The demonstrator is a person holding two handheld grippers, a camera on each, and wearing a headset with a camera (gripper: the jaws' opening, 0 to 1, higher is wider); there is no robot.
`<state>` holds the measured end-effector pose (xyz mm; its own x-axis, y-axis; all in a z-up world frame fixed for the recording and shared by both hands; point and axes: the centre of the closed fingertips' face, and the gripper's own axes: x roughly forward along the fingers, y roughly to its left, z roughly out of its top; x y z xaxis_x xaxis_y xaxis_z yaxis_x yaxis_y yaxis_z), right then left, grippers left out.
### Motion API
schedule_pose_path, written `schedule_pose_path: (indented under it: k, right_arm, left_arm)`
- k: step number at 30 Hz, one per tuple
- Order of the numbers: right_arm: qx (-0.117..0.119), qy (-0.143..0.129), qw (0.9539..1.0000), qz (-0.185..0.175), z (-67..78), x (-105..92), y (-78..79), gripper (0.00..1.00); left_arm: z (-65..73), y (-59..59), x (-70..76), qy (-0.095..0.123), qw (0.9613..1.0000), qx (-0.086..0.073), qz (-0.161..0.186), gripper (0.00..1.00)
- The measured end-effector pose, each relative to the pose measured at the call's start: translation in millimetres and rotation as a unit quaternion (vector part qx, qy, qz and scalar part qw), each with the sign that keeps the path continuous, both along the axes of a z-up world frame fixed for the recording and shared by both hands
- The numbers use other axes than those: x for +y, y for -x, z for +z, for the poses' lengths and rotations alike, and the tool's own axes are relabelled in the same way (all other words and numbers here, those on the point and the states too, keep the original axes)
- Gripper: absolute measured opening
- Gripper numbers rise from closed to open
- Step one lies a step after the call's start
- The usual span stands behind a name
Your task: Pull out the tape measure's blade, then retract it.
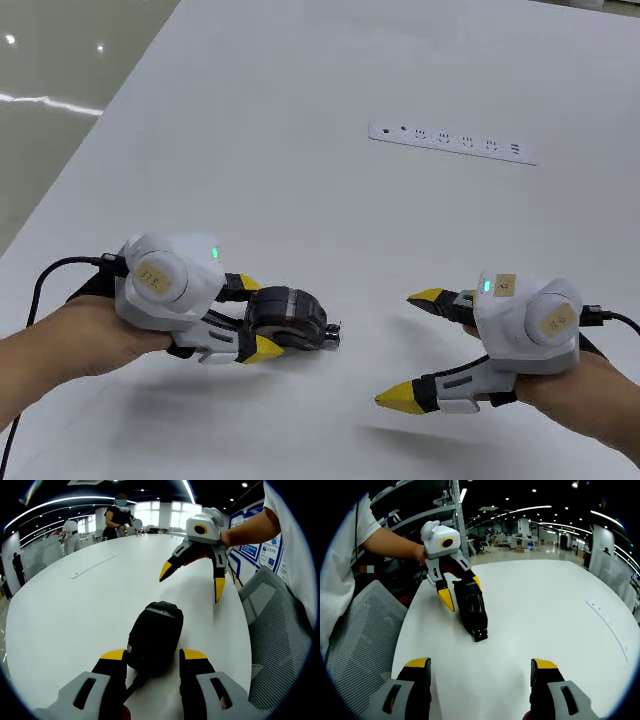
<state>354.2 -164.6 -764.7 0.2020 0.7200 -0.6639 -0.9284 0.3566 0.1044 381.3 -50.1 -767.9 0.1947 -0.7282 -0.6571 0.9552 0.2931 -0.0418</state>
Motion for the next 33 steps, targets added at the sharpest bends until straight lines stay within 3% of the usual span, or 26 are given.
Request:
schedule_pose_path:
  k: [4,19,25,33]
  right_arm:
    - [0.0,-0.003,1.0,0.003,-2.4,4.0,-3.6,0.81]
    - [-0.009,-0.011,0.9997,0.019,-14.1,23.0,-16.9,0.64]
    - [-0.024,-0.006,0.9985,0.048,-19.1,35.3,-19.4,0.53]
    - [-0.038,-0.009,0.9958,0.083,-24.2,49.9,-21.5,0.4]
  left_arm:
    - [-1.4,-4.5,1.5,-0.005,0.9999,-0.01,0.002,0.31]
    - [-2.8,-4.0,1.0,-0.006,1.0,0.001,0.005,0.3]
    - [-2.9,-3.8,1.2,-0.007,1.0,-0.004,0.002,0.29]
    - [-3.5,-4.4,1.4,-0.013,0.9999,0.004,0.002,0.29]
